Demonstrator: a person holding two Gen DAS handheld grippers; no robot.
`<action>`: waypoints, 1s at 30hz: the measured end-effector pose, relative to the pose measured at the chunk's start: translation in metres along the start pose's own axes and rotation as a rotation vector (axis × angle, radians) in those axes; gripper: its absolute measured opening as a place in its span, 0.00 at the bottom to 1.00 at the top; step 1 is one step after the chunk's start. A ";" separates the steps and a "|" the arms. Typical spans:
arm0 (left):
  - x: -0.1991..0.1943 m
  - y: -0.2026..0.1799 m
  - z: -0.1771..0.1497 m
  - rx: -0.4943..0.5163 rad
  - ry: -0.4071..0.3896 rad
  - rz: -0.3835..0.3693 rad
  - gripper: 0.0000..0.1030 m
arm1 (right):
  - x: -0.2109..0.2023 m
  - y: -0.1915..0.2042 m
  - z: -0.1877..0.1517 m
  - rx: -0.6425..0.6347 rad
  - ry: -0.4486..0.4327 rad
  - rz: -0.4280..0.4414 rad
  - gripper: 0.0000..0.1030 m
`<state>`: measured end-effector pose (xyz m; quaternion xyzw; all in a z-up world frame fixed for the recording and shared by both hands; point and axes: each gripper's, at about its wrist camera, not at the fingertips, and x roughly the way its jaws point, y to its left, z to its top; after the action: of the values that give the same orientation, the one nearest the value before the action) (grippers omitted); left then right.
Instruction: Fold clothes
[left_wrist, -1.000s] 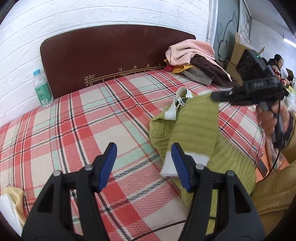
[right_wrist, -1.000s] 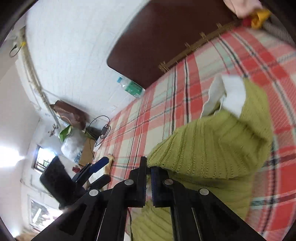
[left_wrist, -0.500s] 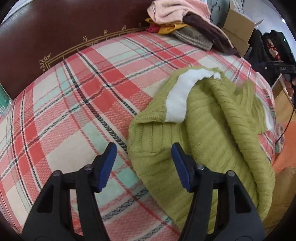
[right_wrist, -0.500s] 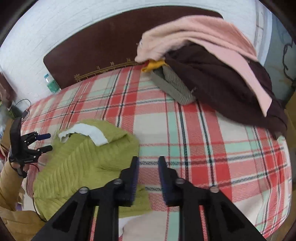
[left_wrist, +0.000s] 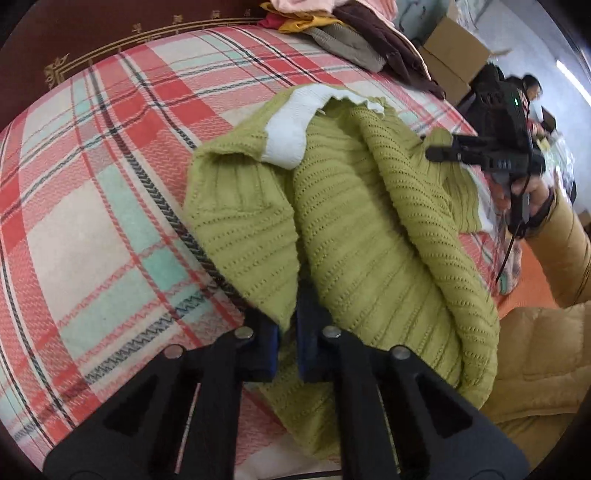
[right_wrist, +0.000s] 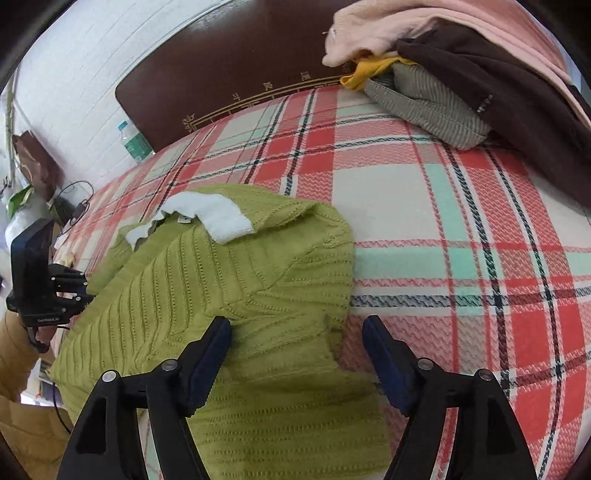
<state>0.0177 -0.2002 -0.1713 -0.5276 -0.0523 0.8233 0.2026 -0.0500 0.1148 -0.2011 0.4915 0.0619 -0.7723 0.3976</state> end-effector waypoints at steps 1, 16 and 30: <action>-0.007 0.004 -0.001 -0.034 -0.028 -0.018 0.05 | 0.002 0.006 0.000 -0.025 0.006 0.012 0.37; -0.146 0.050 0.016 -0.223 -0.498 -0.103 0.04 | -0.062 0.032 0.089 -0.228 -0.256 -0.233 0.12; -0.037 0.053 -0.011 -0.234 -0.111 -0.082 0.75 | 0.000 -0.012 0.078 -0.126 -0.058 -0.263 0.14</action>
<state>0.0262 -0.2638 -0.1607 -0.4987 -0.1805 0.8306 0.1701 -0.1137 0.0849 -0.1648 0.4305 0.1626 -0.8264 0.3246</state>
